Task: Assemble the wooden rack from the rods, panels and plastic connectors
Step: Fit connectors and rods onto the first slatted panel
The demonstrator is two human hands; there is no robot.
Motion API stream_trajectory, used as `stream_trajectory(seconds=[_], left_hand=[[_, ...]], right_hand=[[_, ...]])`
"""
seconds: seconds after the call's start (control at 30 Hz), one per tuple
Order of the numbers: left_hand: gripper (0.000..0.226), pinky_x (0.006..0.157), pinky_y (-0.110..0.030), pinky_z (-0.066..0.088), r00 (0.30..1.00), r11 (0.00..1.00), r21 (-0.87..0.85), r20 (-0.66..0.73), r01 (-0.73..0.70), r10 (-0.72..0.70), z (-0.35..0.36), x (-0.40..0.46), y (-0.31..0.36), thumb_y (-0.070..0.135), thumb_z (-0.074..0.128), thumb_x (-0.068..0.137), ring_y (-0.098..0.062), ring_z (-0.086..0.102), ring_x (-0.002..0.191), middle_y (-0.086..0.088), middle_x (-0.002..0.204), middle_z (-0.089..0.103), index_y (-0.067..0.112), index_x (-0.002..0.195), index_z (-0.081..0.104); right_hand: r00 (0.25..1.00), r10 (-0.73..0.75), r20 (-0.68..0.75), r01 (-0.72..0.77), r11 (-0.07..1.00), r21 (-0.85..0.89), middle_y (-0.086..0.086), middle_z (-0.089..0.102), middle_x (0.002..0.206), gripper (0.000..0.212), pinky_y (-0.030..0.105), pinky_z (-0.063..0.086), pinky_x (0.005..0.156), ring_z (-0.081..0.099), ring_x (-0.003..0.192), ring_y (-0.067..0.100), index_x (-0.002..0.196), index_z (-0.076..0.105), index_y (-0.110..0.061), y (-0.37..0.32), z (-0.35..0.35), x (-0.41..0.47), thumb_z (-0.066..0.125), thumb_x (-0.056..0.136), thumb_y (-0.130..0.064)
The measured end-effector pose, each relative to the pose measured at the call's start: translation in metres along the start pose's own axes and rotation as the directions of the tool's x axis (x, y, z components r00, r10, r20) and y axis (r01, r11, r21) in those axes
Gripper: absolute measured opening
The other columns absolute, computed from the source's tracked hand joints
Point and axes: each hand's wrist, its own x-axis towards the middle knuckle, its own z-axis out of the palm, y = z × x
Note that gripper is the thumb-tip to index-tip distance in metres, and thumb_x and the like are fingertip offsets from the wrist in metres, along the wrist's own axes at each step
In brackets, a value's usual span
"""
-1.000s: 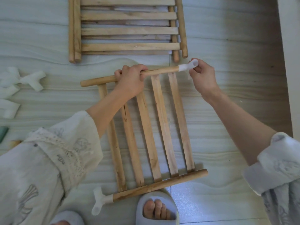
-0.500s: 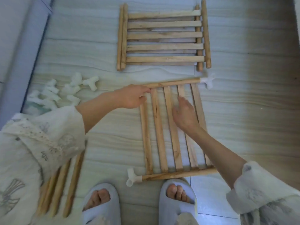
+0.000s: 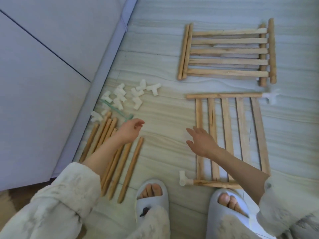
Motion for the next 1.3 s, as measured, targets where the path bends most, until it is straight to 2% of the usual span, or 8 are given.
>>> stream_trajectory(seconds=[0.1, 0.27, 0.57, 0.8, 0.9, 1.0, 1.13, 1.3], left_hand=[[0.033, 0.096, -0.029, 0.039, 0.993, 0.995, -0.059, -0.077, 0.085, -0.09, 0.027, 0.003, -0.046, 0.004, 0.044, 0.094, -0.029, 0.053, 0.117, -0.017, 0.126, 0.057, 0.001, 0.126, 0.053], [0.043, 0.099, -0.037, 0.041, 0.969, 0.977, 0.019, -0.135, 0.212, -0.208, 0.057, -0.003, -0.099, 0.004, 0.05, 0.09, -0.034, 0.051, 0.117, -0.018, 0.128, 0.053, 0.002, 0.133, 0.046], [0.034, 0.076, -0.04, 0.042, 0.963, 0.958, 0.186, -0.201, 0.218, -0.18, 0.072, 0.001, -0.09, 0.019, 0.052, 0.091, -0.038, 0.053, 0.103, -0.02, 0.119, 0.049, 0.0, 0.118, 0.046], [0.03, 0.067, -0.034, 0.048, 0.915, 0.922, -0.386, -0.383, -0.033, -0.128, 0.036, 0.021, -0.017, 0.025, 0.04, 0.099, -0.02, 0.059, 0.072, -0.001, 0.083, 0.058, 0.007, 0.123, 0.04], [0.024, 0.063, -0.033, 0.055, 0.958, 0.75, -0.661, -0.237, -0.039, -0.159, 0.055, 0.029, 0.014, 0.024, 0.04, 0.1, -0.016, 0.061, 0.062, 0.0, 0.079, 0.057, 0.01, 0.119, 0.036], [0.019, 0.057, -0.033, 0.056, 0.981, 0.674, -0.738, -0.141, -0.014, -0.134, 0.086, 0.029, 0.022, 0.021, 0.042, 0.099, -0.019, 0.061, 0.058, -0.004, 0.081, 0.057, 0.01, 0.112, 0.034], [0.019, 0.052, -0.025, 0.054, 0.976, 0.632, -0.775, -0.141, -0.004, -0.167, 0.104, 0.03, 0.011, 0.02, 0.042, 0.1, -0.02, 0.063, 0.062, -0.007, 0.084, 0.058, 0.008, 0.11, 0.032], [0.018, 0.057, -0.025, 0.055, 0.956, 0.603, -0.798, -0.179, -0.003, -0.232, 0.1, 0.038, 0.009, 0.02, 0.043, 0.099, -0.021, 0.064, 0.066, -0.005, 0.084, 0.058, 0.01, 0.11, 0.032]], right_hand=[[0.992, 0.092, -0.082, -0.099, 0.991, -0.086, 0.008, -0.01, 0.158, 0.061, 0.051, 0.008, 0.115, -0.01, 0.144, 0.032, 0.15, 0.004, -0.022, 0.017, 0.015, 0.002, 0.036, 0.099, -0.033], [0.992, 0.045, -0.115, -0.069, 0.976, -0.205, 0.018, 0.003, 0.156, 0.073, 0.047, 0.016, 0.116, -0.007, 0.143, 0.039, 0.15, 0.003, -0.011, 0.04, 0.041, -0.002, 0.043, 0.095, -0.037], [0.994, 0.088, -0.061, -0.093, 0.991, -0.091, 0.008, -0.001, 0.159, 0.067, 0.044, 0.027, 0.112, -0.01, 0.145, 0.03, 0.151, 0.002, -0.017, 0.037, 0.03, -0.001, 0.039, 0.098, -0.035], [0.989, 0.095, -0.117, -0.107, 0.989, -0.105, 0.008, 0.01, 0.157, 0.053, 0.053, 0.011, 0.113, -0.001, 0.145, 0.029, 0.146, 0.024, -0.016, 0.033, 0.043, -0.013, 0.04, 0.097, -0.03], [0.944, -0.111, -0.31, 0.077, 0.99, -0.12, 0.018, 0.056, 0.12, 0.034, 0.055, 0.046, 0.089, 0.051, 0.115, 0.039, 0.103, 0.064, -0.007, 0.026, 0.059, -0.026, 0.04, 0.088, -0.026], [0.865, -0.401, -0.302, 0.365, 0.915, -0.171, 0.006, 0.059, 0.075, 0.034, 0.031, 0.044, 0.054, 0.059, 0.066, 0.027, 0.072, 0.065, -0.01, 0.031, 0.079, -0.041, 0.037, 0.082, -0.026], [0.888, -0.458, 0.039, 0.458, 0.874, -0.165, 0.005, 0.061, 0.087, 0.034, 0.031, 0.039, 0.061, 0.06, 0.077, 0.025, 0.092, 0.064, -0.012, 0.037, 0.093, -0.053, 0.042, 0.083, -0.035], [0.896, -0.445, 0.001, 0.417, 0.839, -0.35, -0.004, 0.06, 0.067, 0.042, 0.022, 0.043, 0.053, 0.061, 0.062, 0.016, 0.071, 0.066, -0.02, 0.033, 0.109, -0.047, 0.088, 0.042, -0.042]])
